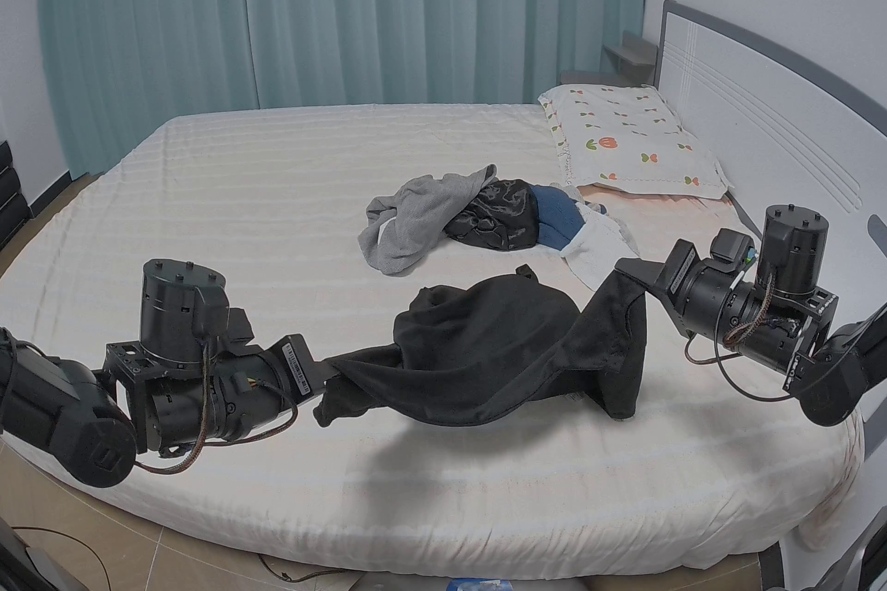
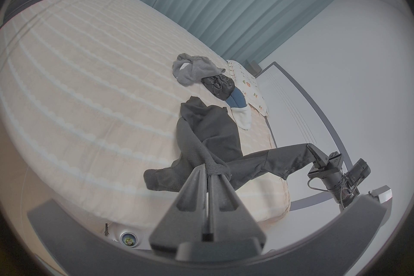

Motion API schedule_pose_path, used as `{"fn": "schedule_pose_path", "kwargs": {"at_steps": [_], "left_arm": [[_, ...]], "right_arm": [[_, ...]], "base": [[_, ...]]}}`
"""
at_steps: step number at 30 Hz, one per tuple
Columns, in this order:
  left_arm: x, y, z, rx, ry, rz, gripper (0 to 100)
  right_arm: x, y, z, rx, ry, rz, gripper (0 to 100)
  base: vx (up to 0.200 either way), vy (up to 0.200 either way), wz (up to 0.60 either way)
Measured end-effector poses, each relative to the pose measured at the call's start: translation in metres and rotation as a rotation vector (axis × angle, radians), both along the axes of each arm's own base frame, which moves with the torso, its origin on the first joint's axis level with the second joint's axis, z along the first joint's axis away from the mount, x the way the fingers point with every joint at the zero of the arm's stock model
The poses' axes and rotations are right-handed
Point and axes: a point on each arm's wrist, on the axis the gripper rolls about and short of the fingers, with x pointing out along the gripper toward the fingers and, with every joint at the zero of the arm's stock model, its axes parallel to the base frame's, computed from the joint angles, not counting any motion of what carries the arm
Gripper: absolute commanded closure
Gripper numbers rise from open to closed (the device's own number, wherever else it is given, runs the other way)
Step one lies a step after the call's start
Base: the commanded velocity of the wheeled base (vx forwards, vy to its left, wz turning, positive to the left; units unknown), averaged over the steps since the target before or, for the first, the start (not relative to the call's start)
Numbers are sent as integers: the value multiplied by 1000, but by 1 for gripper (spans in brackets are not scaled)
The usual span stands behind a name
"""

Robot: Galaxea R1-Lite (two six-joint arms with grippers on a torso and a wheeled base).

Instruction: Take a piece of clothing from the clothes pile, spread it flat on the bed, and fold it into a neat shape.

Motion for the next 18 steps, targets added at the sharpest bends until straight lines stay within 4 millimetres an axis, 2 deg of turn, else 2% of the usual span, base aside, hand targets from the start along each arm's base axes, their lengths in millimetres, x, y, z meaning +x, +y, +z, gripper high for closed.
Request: {"fn": "schedule_pose_path", "kwargs": {"at_steps": [18], "left_arm": [[-5,6,2,-8,-5,5,100]], "right_arm": [[-13,4,7,-1,-23,21,100]], "base": [[0,0,0]]}}
